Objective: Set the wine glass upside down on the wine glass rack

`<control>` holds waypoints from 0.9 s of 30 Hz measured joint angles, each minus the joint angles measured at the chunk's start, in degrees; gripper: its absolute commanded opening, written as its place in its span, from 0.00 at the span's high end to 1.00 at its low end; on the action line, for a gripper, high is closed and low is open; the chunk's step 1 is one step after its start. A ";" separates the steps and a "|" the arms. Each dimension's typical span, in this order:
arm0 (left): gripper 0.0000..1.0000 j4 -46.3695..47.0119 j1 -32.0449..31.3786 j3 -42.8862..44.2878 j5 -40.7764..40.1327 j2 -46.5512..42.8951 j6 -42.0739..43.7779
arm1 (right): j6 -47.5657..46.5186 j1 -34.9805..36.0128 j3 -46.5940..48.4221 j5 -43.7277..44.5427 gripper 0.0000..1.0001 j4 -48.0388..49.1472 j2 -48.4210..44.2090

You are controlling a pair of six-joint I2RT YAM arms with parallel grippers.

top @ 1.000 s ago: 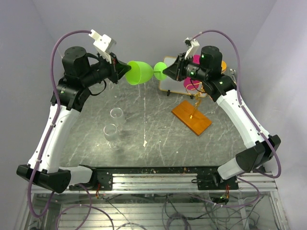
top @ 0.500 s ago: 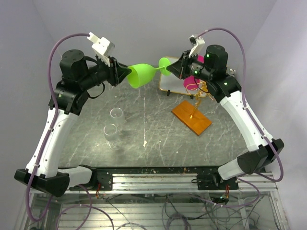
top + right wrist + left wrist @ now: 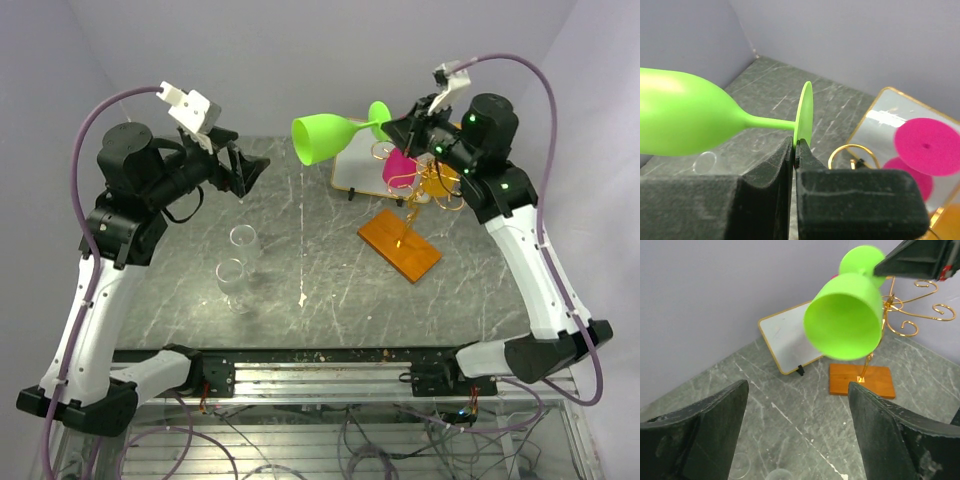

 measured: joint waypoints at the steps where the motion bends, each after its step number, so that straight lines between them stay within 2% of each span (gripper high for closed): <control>1: 0.02 -0.20 0.07 -0.20 -0.52 -0.50 0.48 | -0.61 -0.42 0.09 0.59 1.00 -0.20 -0.70; 16: 0.00 -5.18 0.79 -5.88 -9.90 -6.19 8.13 | -11.69 -11.76 5.62 10.73 1.00 -5.31 -10.29; 27: 0.00 -6.95 1.53 -9.16 -14.01 -9.55 13.42 | -21.35 -21.55 5.53 23.85 1.00 -6.10 -16.13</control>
